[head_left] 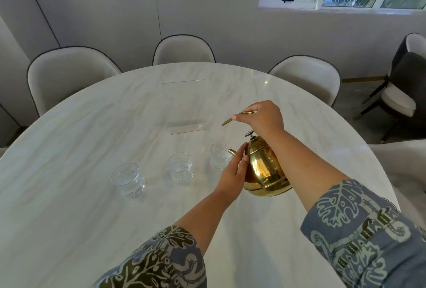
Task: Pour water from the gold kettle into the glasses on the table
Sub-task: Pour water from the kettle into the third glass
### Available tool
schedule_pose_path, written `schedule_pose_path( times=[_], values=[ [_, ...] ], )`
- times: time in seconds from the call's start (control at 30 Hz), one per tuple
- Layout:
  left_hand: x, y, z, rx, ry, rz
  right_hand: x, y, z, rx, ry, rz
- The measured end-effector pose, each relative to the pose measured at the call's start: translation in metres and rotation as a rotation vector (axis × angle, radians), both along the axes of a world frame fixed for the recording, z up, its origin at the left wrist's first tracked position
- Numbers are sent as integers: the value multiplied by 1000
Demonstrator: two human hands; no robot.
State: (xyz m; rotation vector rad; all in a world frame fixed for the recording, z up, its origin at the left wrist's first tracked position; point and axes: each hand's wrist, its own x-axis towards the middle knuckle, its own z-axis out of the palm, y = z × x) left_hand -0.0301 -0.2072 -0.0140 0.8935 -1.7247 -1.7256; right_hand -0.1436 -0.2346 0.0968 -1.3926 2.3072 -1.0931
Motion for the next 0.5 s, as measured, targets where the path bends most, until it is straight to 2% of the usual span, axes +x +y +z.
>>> schedule_pose_path(
  times=[0.5],
  values=[
    [7, 7, -17, -270, -202, -116, -19, 59, -54, -337, -278, -158]
  ],
)
